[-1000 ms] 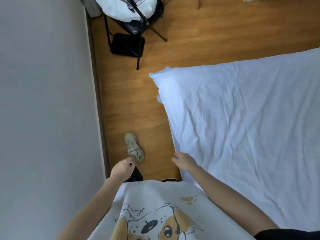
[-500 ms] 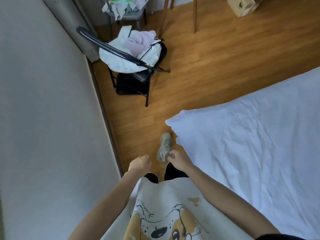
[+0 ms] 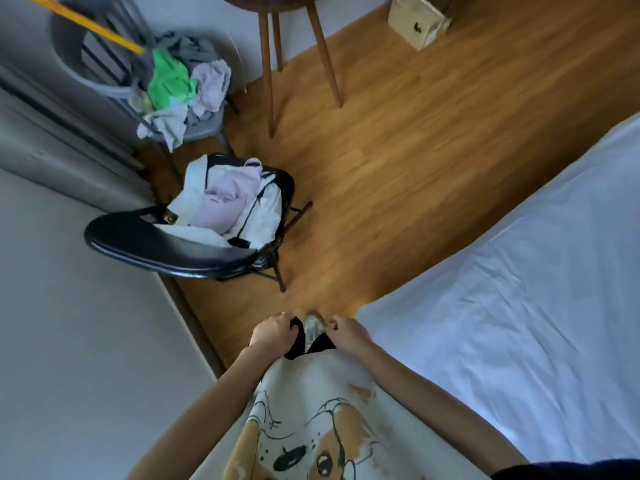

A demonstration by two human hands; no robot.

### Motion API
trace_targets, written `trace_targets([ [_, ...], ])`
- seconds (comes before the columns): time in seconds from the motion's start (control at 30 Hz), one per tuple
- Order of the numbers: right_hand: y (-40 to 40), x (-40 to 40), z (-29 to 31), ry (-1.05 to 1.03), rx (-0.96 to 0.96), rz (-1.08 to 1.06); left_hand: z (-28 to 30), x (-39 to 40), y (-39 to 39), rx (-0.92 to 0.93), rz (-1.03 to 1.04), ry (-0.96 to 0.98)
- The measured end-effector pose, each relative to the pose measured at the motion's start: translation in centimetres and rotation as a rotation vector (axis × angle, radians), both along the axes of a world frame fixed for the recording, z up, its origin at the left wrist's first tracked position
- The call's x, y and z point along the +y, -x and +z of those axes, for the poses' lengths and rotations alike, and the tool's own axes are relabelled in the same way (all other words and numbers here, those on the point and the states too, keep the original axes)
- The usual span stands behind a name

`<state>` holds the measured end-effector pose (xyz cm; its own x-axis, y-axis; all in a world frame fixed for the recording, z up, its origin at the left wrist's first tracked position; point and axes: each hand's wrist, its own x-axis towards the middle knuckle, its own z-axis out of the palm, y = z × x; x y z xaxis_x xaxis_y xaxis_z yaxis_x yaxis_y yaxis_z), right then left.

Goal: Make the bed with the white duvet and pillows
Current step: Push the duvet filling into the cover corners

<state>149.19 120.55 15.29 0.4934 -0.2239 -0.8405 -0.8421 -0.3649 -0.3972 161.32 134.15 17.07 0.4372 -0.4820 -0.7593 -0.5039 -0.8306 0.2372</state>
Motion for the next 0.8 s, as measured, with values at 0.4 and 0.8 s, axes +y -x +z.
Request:
trace_targets([
  [0.4, -10.9, -18.7, -0.1, 0.038, 0.035, -0.368, -2.2, -22.8, -17.0, -0.003, -0.425, -0.061],
  [0.8, -12.8, -42.0, 0.5, 0.061, 0.08, -0.708, -1.6, -53.4, -19.0, 0.084, -0.917, -0.029],
])
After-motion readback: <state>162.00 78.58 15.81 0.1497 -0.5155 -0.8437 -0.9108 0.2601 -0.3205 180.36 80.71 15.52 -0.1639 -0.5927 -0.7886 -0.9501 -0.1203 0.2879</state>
